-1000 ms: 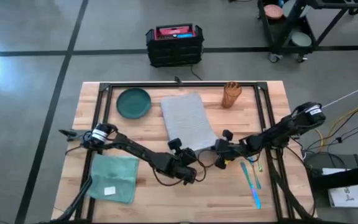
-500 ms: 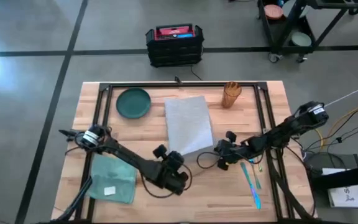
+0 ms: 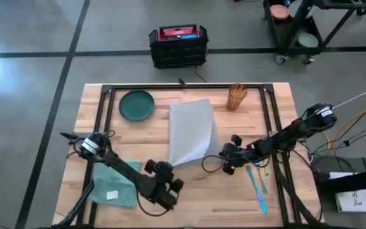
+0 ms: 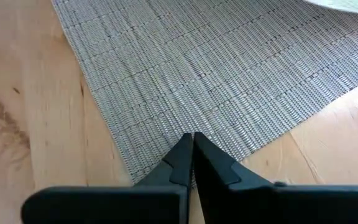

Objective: Set table place
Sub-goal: Move the gray tablemat to the center of the table

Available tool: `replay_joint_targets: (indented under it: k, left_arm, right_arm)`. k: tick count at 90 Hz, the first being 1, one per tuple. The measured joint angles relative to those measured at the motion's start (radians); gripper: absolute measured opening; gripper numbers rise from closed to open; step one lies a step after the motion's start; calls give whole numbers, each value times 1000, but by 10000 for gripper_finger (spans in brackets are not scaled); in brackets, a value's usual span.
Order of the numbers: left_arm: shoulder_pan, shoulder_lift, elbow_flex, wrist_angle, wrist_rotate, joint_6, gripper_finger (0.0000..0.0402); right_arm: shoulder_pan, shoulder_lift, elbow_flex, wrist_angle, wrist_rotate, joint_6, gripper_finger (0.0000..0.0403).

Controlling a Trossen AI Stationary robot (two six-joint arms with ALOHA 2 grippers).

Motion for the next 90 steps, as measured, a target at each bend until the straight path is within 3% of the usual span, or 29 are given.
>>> replay_joint_targets:
  k: [17,33,58,73,79,90]
  left_arm:
    - [-55,0,-119,81,-201,-364,0]
    - [-55,-4,-205,240,-367,-382,0]
    - [-55,-181,-218,-103,-365,-371,0]
    - [-47,-255,-259,-87,-234,-141,0]
    - [-35,-273,-265,-34,-226,-52,0]
    - [29,-324,-261,185,-179,363,15]
  right_arm:
    - [0,0,-1,3,0,1,0]
    - [0,0,-1,3,0,29,0]
    - [4,0,-1,3,2,33,0]
    - [4,0,-1,6,4,33,0]
    - [5,1,-2,12,8,27,0]
    - [5,2,-3,41,11,-19,0]
